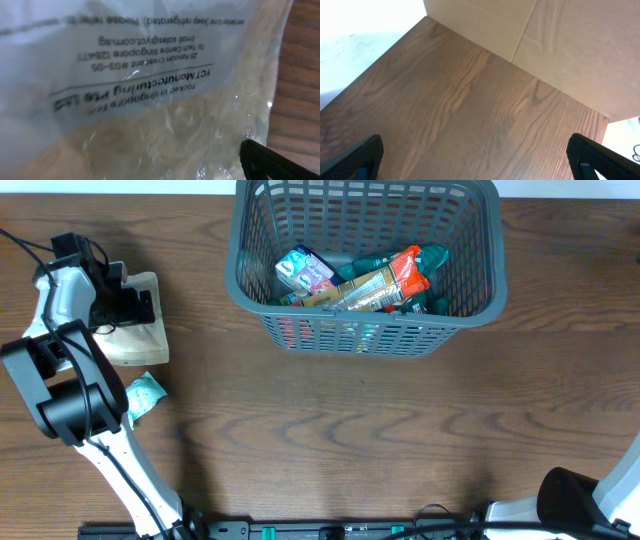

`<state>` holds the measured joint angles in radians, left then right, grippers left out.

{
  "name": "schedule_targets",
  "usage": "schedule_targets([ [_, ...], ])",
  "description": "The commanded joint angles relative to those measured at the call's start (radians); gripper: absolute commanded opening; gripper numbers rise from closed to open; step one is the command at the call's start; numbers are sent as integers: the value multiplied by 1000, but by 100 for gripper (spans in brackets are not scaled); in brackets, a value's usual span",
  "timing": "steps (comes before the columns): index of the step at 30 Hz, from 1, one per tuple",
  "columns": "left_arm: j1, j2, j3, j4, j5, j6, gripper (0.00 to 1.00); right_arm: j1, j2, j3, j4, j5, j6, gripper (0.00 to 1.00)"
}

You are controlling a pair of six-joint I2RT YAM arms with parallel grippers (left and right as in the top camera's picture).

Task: Pack container
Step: 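Grasp the beige paper pouch with the left gripper, then lift the beige pouch with the left gripper over the basket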

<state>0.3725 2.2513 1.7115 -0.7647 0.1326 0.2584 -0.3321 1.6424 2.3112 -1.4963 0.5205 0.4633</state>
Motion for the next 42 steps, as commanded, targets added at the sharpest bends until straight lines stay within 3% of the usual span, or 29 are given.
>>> schedule_targets([
  [1, 4, 33, -2, 3, 14, -36, 99, -3, -1, 8, 0, 13, -8, 99],
  [4, 4, 52, -2, 10, 14, -59, 99, -3, -1, 8, -1, 13, -8, 99],
  [5, 4, 58, -2, 10, 15, -63, 95, -3, -1, 8, -1, 13, -8, 99],
  [6, 4, 64, -2, 8, 15, -62, 85, -3, -1, 8, 0, 13, -8, 99],
  [9, 4, 66, -6, 7, 14, -62, 31, -3, -1, 8, 0, 13, -8, 99],
  [11, 4, 66, -6, 10, 14, -62, 10, -3, -1, 8, -1, 13, -8, 99],
  [12, 4, 66, -6, 12, 14, -62, 6, -3, -1, 8, -1, 13, -8, 99],
  [23, 4, -64, -4, 51, 13, -100, 6, -3, -1, 8, 0, 13, -8, 99],
  [34, 2, -407, -3, 102, 19, -111, 6, -3, -1, 8, -1, 13, -8, 99],
  [42, -18, -693, -3, 210, 315, -111, 6, -3, -1, 8, 0, 13, -8, 99],
])
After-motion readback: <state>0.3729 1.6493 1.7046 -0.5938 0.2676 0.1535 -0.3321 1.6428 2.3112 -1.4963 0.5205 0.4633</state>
